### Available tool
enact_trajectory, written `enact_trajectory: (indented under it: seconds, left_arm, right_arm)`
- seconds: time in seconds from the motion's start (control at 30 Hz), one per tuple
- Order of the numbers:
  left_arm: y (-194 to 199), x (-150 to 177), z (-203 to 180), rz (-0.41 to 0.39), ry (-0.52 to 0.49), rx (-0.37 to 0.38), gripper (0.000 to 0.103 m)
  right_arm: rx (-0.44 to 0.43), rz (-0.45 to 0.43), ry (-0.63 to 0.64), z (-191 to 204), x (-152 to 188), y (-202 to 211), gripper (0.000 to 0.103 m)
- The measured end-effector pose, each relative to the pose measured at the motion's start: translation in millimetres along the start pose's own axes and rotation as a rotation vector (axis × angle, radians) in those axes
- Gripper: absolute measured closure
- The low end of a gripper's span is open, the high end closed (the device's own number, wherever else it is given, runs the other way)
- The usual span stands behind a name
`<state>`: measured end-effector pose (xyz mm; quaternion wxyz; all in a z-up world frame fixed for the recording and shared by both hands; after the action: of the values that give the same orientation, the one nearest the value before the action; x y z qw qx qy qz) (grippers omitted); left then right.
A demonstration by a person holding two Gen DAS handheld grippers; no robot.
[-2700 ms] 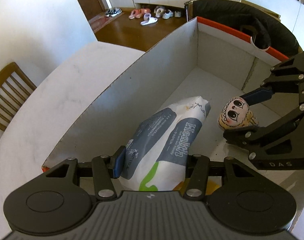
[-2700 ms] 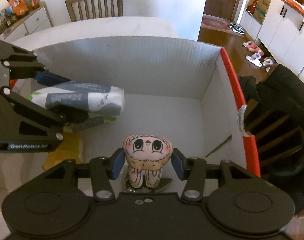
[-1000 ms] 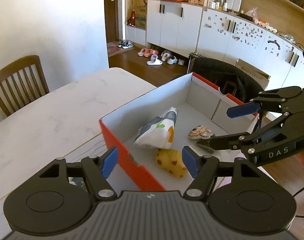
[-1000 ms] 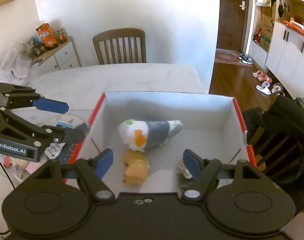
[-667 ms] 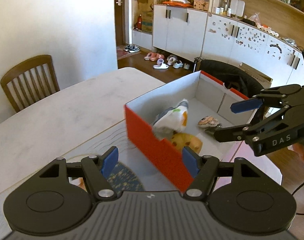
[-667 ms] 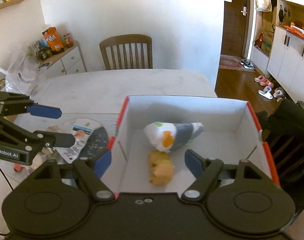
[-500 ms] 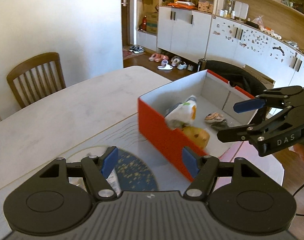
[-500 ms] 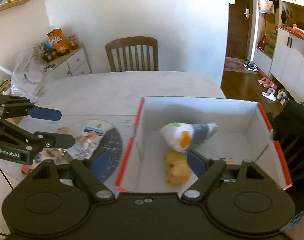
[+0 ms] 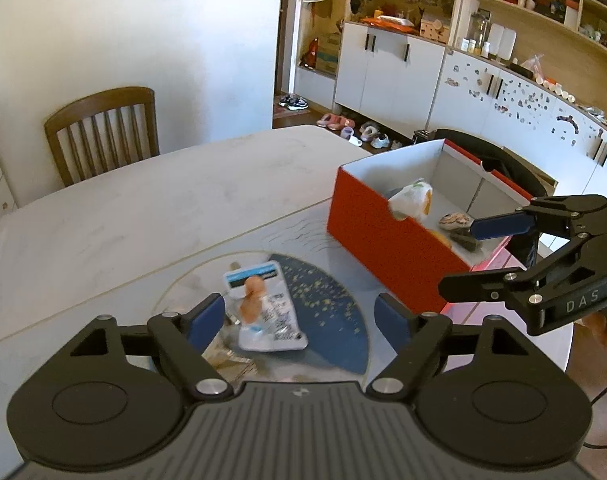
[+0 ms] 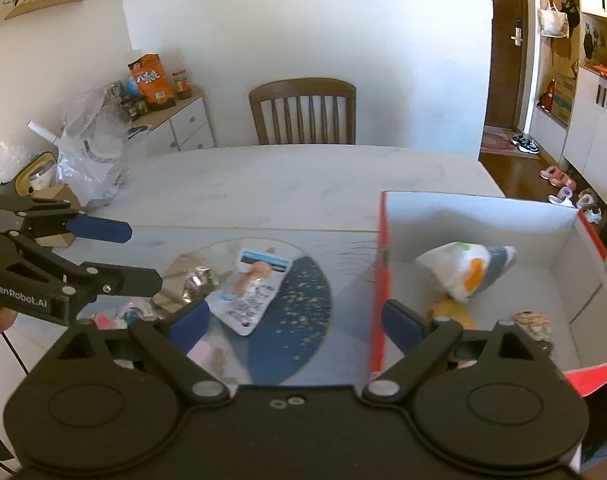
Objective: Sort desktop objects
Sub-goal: 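Withdraw both open grippers from the shoebox back over the table items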
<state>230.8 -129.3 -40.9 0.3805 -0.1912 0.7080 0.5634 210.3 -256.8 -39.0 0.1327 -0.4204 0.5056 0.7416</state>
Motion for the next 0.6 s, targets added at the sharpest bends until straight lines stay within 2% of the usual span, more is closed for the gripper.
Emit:
enact_trajectory:
  seconds: [0.1, 0.17, 0.43, 0.6]
  left_arm:
    - [6.9, 11.1, 11.6, -0.005, 0.003, -0.006, 0.012]
    - [10.6, 20.6, 20.2, -0.005, 0.006, -0.016, 0.002]
    - [16.5, 62.7, 46.0, 0.027, 0.037, -0.007, 0.000]
    - [16.1, 85.5, 60.7, 0.043, 0.032, -0.029, 0.000]
  right_arm:
    - [0.005, 0.005, -0.007, 9.8, 2.8, -5.6, 0.010]
    - [0.011, 0.009, -0.008, 16.7, 5.0, -9.1, 0.010]
    - [0.018, 0.031, -0.016, 39.9, 18.7, -24.1, 0.006]
    - [0.017, 0.046, 0.009, 56.9, 30.0, -34.2, 0.004]
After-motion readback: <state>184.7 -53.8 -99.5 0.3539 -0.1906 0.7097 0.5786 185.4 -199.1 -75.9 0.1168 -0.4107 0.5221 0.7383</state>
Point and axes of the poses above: each gripper's, at about its wrist camera, not at the fingertips, and y roughly against the way its jaws point, z to its left, x to its underside, the point moved 10 cm from there along -y, roughly the way its jaws point, and after that the axes turned 2 degrees about -z, right-handed, at the moved point
